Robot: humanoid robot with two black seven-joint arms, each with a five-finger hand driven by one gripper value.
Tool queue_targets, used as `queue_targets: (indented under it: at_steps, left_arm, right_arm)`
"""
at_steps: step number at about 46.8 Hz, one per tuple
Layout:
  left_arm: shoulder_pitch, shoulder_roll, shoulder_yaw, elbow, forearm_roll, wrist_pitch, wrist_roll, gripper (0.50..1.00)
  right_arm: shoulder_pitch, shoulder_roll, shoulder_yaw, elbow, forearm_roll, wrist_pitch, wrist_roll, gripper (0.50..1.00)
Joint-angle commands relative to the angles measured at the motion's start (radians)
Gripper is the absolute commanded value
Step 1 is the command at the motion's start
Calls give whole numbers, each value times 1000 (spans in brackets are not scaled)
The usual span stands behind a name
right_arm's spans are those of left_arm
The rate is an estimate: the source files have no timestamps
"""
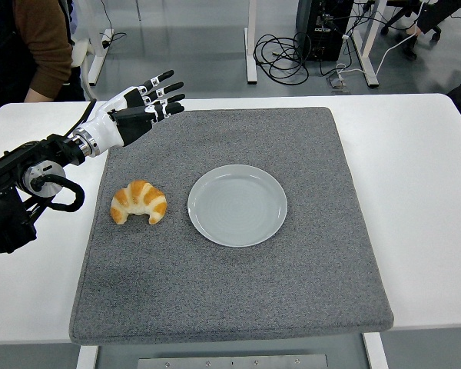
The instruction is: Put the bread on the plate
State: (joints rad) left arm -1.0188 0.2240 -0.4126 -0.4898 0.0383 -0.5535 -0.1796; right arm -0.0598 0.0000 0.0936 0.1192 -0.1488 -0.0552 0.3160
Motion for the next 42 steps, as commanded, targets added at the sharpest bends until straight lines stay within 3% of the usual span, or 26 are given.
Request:
queue_targets:
  at_steps: [1, 42]
  left_arm:
    - [0, 0, 3, 0, 0, 3, -1, 968]
    - [-3, 5, 8, 0, 3, 7, 0, 969]
  right_arm:
    - [0, 0, 0, 0, 0, 0, 0, 1000]
    - [0, 0, 0, 0, 0, 0, 0, 1000]
